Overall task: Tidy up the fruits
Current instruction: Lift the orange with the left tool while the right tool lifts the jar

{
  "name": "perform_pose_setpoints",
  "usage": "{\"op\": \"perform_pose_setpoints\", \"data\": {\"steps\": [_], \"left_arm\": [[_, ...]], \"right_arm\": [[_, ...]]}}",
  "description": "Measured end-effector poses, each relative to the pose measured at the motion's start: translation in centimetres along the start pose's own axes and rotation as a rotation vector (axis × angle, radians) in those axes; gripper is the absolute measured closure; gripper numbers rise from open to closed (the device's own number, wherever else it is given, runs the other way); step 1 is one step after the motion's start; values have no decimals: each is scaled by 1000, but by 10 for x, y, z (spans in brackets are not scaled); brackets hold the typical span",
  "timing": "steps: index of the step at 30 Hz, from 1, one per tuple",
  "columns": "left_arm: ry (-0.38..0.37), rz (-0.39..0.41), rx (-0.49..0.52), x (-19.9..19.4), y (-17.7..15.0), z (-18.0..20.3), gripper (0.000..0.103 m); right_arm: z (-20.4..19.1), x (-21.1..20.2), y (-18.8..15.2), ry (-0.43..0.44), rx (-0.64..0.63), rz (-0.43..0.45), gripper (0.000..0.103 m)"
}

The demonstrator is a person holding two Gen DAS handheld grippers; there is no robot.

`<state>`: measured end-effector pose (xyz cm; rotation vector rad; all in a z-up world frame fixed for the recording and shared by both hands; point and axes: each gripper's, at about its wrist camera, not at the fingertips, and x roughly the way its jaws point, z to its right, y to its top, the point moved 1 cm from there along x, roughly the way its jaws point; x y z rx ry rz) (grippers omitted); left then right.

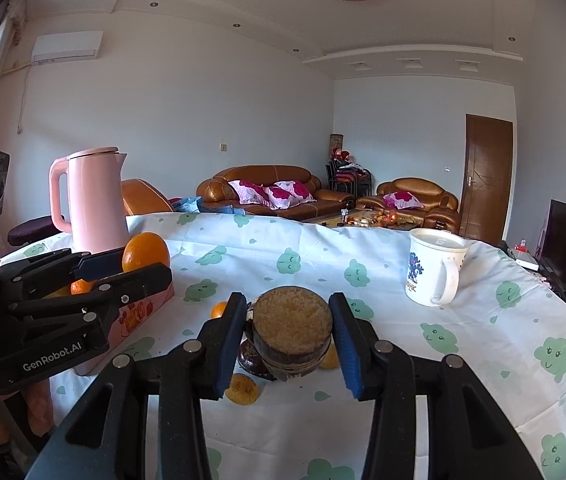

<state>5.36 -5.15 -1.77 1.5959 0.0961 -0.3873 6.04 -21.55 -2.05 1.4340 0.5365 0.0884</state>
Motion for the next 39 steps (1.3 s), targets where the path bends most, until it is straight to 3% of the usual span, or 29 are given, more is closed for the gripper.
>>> {"op": "perform_pose_setpoints", "data": {"steps": [39], "left_arm": [[86,-57,-53,-14,-2,-30,63]], "right_arm": [[-44,11,16,101,-68,-5,58]]}}
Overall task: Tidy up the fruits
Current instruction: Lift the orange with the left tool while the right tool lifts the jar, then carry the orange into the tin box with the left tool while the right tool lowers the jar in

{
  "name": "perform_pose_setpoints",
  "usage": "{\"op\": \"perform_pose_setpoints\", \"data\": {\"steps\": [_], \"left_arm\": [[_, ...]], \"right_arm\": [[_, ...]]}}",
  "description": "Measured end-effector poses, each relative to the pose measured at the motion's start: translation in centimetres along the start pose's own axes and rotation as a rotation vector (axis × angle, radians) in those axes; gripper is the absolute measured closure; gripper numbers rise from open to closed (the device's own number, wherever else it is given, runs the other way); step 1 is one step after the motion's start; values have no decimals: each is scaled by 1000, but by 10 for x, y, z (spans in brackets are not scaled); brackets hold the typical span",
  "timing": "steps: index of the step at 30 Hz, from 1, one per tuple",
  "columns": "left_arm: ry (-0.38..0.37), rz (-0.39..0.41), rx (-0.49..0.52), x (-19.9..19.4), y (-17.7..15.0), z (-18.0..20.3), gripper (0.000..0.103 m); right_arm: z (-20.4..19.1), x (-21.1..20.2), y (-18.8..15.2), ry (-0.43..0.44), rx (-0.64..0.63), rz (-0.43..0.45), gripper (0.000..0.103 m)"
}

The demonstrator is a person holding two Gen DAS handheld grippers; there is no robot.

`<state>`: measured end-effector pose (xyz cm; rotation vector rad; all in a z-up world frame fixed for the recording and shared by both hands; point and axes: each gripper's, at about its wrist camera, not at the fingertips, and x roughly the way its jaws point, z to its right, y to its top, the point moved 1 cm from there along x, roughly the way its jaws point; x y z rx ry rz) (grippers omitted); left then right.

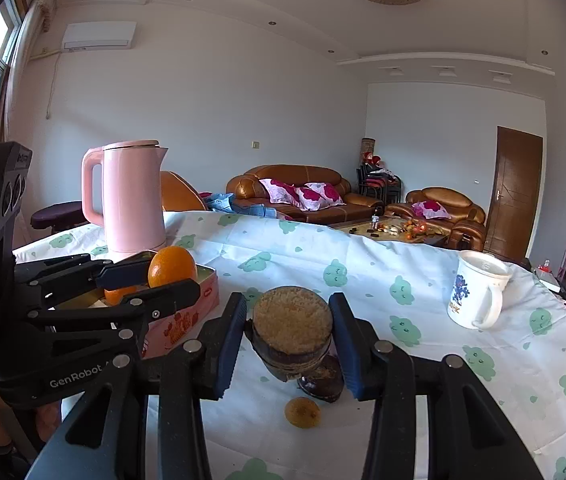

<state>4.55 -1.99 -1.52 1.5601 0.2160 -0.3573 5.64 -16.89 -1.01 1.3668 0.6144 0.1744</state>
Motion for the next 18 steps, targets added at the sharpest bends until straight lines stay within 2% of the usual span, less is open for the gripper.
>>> {"op": "perform_pose_setpoints", "data": {"steps": [18], "left_arm": [[54,-8,-36,-13,-3,-30,63]], "right_arm": [[-28,9,18,63,-47,7,58]]}}
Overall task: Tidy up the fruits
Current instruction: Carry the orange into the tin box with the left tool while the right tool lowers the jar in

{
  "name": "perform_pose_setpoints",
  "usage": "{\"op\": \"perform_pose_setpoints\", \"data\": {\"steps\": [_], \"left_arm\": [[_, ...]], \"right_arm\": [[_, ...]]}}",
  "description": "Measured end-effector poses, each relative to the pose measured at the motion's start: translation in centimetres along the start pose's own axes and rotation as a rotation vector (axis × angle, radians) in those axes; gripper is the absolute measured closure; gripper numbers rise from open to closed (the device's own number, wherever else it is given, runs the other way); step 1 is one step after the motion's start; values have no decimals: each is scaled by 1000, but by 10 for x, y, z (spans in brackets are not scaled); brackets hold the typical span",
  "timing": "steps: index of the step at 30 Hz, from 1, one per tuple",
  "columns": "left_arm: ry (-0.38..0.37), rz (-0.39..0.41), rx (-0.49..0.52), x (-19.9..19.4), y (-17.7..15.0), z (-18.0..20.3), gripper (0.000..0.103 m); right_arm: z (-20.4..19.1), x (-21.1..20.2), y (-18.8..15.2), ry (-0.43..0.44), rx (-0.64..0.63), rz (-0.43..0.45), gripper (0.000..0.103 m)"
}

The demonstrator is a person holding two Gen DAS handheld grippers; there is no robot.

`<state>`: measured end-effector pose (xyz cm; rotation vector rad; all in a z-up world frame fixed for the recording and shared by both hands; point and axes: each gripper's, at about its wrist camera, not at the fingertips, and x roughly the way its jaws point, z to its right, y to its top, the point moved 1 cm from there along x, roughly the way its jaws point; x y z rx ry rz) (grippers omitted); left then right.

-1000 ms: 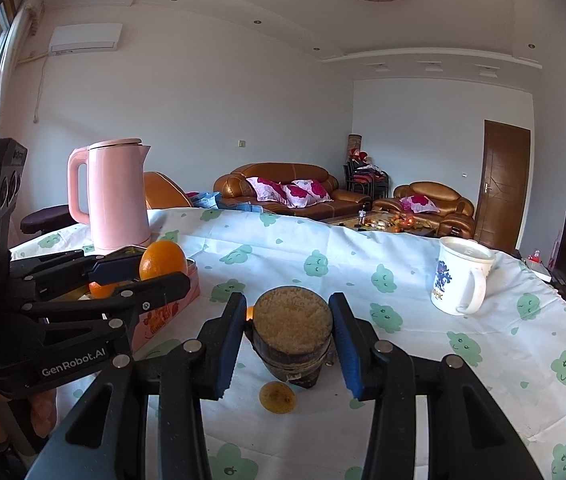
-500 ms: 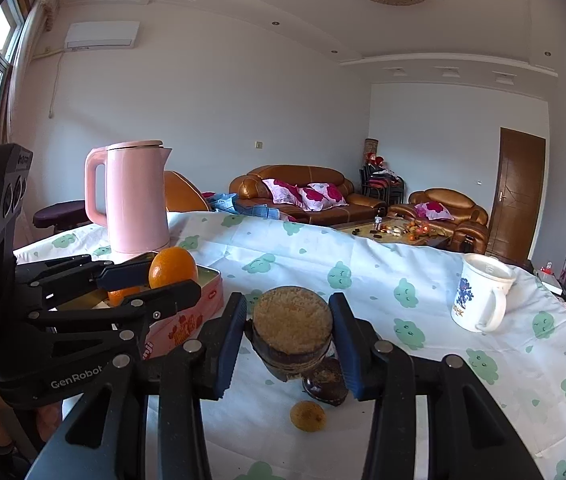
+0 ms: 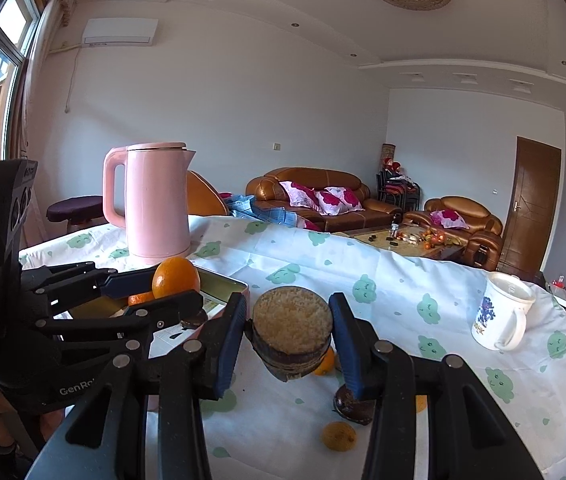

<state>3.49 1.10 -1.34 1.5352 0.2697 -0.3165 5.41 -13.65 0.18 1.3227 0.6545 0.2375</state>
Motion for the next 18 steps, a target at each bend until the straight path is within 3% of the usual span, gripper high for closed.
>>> {"op": "perform_pose_setpoints", "data": {"steps": [18], "left_arm": [[61,-27,-34,-11,-5,-43,63]], "right_arm": [[-29,22,16,77,-36,-5,58]]}}
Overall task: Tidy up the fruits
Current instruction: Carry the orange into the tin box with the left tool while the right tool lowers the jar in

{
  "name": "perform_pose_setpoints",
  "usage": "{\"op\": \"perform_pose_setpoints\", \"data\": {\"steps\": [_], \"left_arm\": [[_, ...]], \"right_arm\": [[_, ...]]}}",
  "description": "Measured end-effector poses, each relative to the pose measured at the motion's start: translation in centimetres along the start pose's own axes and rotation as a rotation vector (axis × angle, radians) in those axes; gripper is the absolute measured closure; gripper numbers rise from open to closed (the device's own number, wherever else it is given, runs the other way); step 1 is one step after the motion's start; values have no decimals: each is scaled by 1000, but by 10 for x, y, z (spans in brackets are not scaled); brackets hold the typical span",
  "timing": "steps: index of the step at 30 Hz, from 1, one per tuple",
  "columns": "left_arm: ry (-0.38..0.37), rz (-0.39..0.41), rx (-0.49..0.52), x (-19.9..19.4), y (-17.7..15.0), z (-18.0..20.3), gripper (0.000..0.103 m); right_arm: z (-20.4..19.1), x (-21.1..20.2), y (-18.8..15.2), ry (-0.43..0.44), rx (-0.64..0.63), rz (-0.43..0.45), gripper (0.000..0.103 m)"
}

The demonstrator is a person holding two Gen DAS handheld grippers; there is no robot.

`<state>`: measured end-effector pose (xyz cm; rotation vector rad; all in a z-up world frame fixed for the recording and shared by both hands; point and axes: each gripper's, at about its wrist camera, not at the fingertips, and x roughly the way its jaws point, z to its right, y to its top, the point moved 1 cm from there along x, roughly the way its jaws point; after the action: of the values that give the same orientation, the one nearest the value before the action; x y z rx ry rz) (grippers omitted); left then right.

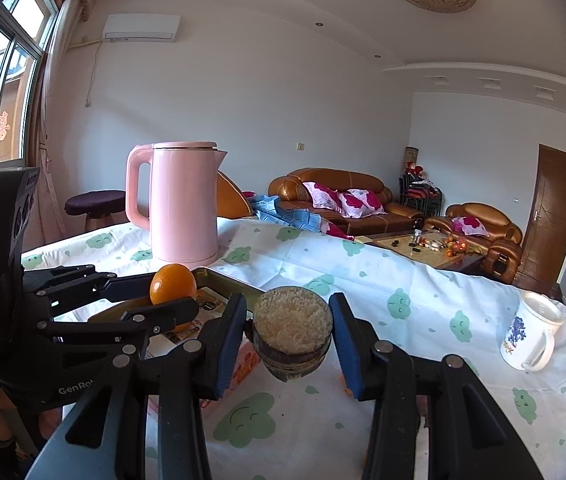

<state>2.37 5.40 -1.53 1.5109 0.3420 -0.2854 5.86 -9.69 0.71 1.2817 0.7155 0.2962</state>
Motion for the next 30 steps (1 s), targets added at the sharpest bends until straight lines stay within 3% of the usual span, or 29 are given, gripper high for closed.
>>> {"op": "perform_pose_setpoints", "data": {"steps": [11,30], "left_arm": [[54,-42,-37,2,-7,-34,63],[73,-116,-44,12,-16,-50,63]], "right_arm": [[-21,16,9,46,-27,-14,58],[-45,47,6,119,-59,-79,58]]}}
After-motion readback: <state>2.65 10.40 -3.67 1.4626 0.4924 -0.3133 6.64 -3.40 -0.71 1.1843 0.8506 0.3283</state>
